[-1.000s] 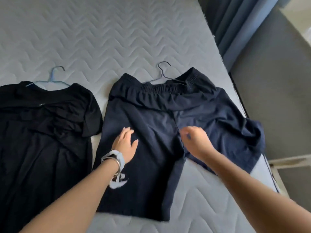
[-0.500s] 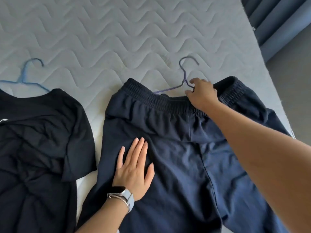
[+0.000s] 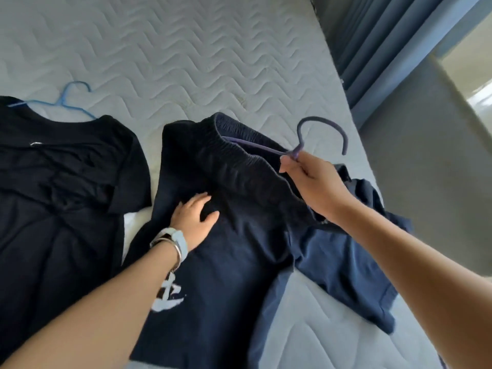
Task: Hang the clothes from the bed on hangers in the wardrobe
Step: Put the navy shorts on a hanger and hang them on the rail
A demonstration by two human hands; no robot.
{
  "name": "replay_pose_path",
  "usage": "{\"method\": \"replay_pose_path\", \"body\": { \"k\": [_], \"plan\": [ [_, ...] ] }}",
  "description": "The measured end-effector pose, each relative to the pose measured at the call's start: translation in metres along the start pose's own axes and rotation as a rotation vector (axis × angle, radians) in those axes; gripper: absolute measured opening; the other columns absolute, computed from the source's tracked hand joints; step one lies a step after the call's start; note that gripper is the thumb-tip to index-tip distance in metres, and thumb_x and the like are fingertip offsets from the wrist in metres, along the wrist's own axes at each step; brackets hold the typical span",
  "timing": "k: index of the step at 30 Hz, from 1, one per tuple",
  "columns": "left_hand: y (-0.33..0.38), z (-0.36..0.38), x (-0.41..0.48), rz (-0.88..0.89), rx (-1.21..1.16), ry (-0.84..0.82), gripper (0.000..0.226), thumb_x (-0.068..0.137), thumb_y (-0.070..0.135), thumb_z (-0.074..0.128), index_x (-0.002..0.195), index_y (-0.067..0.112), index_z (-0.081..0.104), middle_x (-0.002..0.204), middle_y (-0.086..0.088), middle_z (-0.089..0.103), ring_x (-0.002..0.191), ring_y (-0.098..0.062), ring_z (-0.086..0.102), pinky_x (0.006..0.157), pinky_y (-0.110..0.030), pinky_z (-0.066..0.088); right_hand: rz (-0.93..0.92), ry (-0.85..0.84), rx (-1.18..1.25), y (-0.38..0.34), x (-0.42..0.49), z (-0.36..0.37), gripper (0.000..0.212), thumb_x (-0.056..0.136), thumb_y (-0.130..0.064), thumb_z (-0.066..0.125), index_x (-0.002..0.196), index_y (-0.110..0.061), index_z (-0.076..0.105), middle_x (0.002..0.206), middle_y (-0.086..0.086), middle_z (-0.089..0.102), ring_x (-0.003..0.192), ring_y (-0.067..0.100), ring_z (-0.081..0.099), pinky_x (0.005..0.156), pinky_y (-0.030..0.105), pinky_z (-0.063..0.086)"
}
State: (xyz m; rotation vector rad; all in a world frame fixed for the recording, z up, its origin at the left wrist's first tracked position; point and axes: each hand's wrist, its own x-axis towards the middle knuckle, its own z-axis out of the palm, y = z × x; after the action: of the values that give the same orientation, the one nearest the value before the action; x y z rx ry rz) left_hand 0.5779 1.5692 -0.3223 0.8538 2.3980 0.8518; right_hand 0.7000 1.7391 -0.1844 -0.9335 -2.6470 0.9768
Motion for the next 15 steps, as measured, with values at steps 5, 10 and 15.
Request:
{"method": "replay_pose_path", "body": {
  "k": [5,10,15],
  "plan": [
    [0.053,-0.072,-0.078,0.124,-0.244,0.256,0.037,0.089,0.012,0.055,0.125,0.004,0.049,0.131,-0.012,0.044,0.120,-0.023,0.048,0.095,-0.025,0.037,-0.034,0.205,0.162,-0.053,-0.071,-0.053,0.039,0.087,-0.041,0.055,0.063,-0.011,0.052,0.043,-0.007,0.032,0.044,0.007,0.029,0.047,0.023,0.024],
    [0.120,-0.185,-0.130,0.315,0.024,0.488,0.068,0.074,0.032,0.067,0.121,-0.012,0.044,0.125,-0.032,0.043,0.120,-0.042,0.043,0.104,-0.047,0.036,-0.073,0.273,0.350,-0.125,-0.155,-0.115,0.054,0.080,-0.055,0.055,0.058,-0.006,0.048,0.052,0.000,0.034,0.051,0.009,0.031,0.054,0.028,0.026],
    [0.202,-0.291,-0.202,0.578,0.168,0.720,0.070,0.072,0.050,0.054,0.123,0.004,0.040,0.124,-0.024,0.048,0.116,-0.027,0.039,0.099,-0.043,0.038,-0.076,0.407,0.592,-0.188,-0.221,-0.198,0.048,0.080,-0.060,0.054,0.050,-0.022,0.050,0.042,-0.011,0.032,0.045,0.005,0.026,0.047,0.020,0.023]
  ]
}}
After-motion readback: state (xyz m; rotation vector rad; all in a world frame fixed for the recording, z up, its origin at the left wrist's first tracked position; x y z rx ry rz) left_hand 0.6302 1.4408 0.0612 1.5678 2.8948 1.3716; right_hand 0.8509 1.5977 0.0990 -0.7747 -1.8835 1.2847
